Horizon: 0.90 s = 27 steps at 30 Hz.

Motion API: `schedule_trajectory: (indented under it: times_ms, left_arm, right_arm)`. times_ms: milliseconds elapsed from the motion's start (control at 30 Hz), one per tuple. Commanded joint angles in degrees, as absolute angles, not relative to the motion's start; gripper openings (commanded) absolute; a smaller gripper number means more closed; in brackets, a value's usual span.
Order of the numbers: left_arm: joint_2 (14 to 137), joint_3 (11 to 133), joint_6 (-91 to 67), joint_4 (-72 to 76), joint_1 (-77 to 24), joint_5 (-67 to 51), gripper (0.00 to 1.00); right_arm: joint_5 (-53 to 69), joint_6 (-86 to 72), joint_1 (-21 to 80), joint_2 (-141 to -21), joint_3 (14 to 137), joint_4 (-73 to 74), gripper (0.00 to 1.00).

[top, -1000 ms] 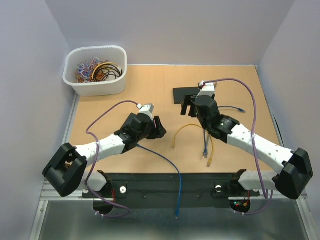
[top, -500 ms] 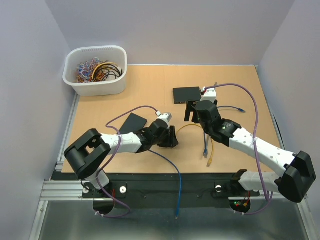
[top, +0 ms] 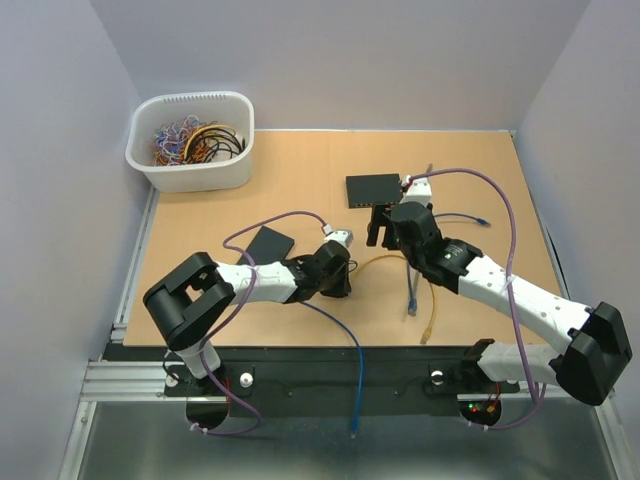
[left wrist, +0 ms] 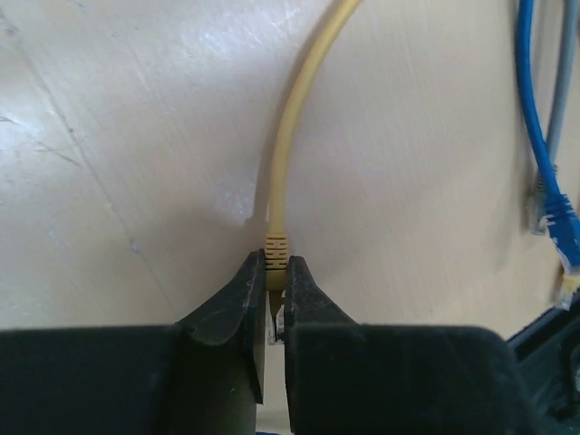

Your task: Insert the plug into the switch port

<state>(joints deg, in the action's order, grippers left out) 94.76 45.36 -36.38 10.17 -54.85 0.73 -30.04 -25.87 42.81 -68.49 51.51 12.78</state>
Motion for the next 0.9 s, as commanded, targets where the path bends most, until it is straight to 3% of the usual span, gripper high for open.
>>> schedule_trajectory:
  times_ms: [0, 333, 500, 700, 867]
  left_arm:
    - [91.2, 48.4, -32.1, 4.2, -55.2, 8.8, 0.0]
    - [80.6, 51.9, -15.2, 0.7, -56.3, 26.5, 0.0]
    - [71.4, 51.0, -7.6, 1.0, -56.5, 22.2, 0.0]
    - [52.6, 48.2, -2.4, 0.1, -57.4, 19.1, 0.0]
    - [42.1, 48.3, -0.4, -4.9, -57.4, 16.1, 0.0]
  right_arm:
    - [-24.3, -29.8, 42.5, -69.4, 53.3, 14.9, 0.86]
    - [5.3, -29.9, 38.9, -73.8, 65.5, 18.8, 0.84]
    - [9.2, -20.6, 38.9, -73.1, 70.7, 18.0, 0.82]
    - [27.0, -14.2, 38.9, -72.4, 72.2, 15.1, 0.76]
    - [33.6, -12.7, 38.9, -74.3, 74.8, 13.1, 0.74]
